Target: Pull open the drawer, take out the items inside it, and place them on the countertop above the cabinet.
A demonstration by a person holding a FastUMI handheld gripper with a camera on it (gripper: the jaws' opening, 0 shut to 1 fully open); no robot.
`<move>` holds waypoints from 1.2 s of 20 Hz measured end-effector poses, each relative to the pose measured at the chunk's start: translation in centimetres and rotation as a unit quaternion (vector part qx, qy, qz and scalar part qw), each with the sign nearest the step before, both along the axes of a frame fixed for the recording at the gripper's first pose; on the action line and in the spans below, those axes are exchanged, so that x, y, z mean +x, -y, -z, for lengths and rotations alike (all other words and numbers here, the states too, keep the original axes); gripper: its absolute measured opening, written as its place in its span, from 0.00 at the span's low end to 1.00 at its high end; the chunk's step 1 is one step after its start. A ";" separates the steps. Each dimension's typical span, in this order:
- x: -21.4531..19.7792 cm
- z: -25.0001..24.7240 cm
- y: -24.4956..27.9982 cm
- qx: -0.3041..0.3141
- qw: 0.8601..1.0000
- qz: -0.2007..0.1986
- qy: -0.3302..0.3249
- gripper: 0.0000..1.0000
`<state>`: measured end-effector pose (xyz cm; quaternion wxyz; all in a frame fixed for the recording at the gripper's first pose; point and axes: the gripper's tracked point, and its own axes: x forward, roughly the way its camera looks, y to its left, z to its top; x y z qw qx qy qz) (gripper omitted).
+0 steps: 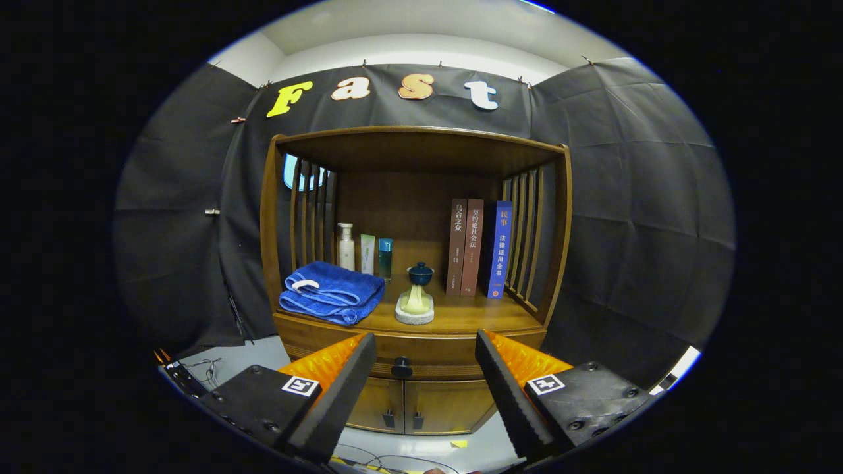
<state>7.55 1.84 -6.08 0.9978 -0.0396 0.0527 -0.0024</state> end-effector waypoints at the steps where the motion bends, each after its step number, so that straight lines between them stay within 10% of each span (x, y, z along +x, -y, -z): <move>1: 0.1 0.0 0.1 0.002 1.000 0.001 0.001 0.99; 24: 0.1 0.4 0.9 0.009 1.000 0.003 -0.005 0.99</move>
